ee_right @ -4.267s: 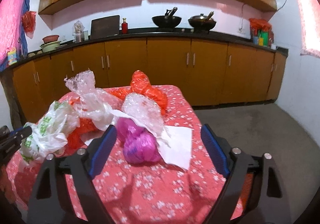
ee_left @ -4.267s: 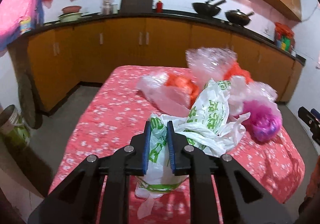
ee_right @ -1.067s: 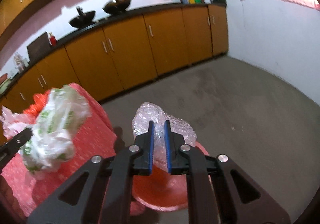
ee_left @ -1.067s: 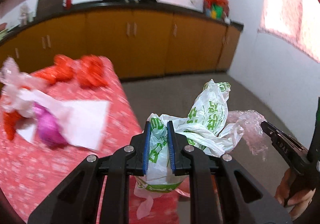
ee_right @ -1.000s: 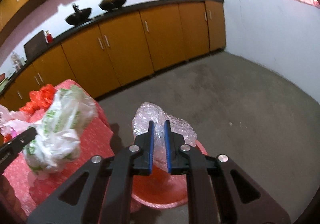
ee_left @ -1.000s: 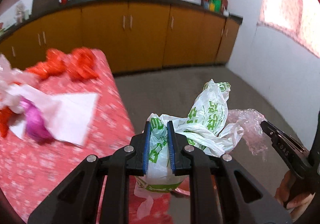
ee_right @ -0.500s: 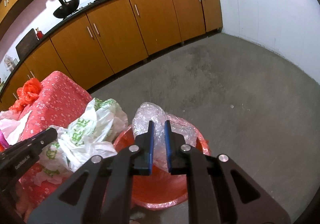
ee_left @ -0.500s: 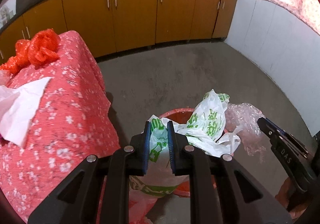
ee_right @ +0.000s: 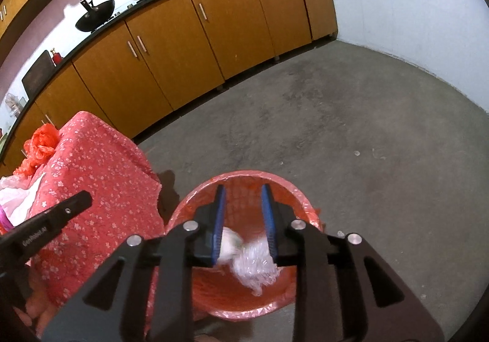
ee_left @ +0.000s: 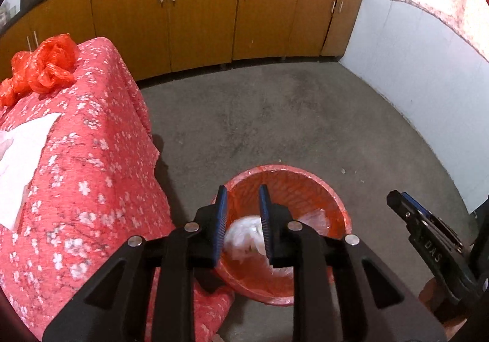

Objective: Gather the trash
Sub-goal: 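Open both grippers to drop the bags into the wastebasket, then grasp the white tissue with the right gripper while the left gripper grasps a white bag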

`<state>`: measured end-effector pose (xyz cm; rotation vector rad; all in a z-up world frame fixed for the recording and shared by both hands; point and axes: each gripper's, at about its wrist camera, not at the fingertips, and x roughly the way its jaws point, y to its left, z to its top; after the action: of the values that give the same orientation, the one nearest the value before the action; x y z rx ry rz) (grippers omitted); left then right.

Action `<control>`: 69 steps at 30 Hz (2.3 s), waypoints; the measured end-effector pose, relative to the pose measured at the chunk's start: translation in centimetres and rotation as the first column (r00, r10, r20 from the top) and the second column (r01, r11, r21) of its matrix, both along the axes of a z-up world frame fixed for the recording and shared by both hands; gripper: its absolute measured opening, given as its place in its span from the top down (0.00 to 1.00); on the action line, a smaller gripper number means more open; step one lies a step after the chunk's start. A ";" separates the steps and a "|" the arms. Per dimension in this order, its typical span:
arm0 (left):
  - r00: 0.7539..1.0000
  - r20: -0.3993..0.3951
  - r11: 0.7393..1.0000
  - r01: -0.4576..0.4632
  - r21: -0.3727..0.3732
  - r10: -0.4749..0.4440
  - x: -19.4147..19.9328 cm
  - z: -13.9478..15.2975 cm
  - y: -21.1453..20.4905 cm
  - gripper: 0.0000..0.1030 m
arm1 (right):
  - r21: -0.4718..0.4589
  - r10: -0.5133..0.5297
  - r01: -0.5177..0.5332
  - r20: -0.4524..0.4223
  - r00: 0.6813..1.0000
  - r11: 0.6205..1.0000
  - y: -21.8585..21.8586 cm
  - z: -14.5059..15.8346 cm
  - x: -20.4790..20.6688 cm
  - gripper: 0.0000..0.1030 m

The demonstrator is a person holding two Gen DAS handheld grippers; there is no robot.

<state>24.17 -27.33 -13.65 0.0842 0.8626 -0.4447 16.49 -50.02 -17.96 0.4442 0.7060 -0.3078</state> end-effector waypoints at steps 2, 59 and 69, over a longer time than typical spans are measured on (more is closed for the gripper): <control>1.000 0.012 1.000 -0.004 -0.013 0.004 -0.5 0.6 0.4 0.79 | -0.021 0.010 -0.010 0.009 1.000 1.000 0.4 0.8 -0.1 0.73; 0.770 0.347 0.835 -0.544 -0.079 0.535 -3.1 8.2 36.5 0.49 | -0.183 0.664 -0.645 0.062 0.745 0.742 37.1 10.8 12.6 0.98; 0.786 0.343 0.851 -0.519 -0.086 0.514 -1.7 8.6 34.8 0.46 | -0.215 0.517 -0.488 0.110 0.849 0.846 34.9 11.3 14.5 0.98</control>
<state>22.47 7.49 -5.08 -0.0630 0.4960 0.1000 30.99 -15.12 -6.71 0.0962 0.6016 0.1657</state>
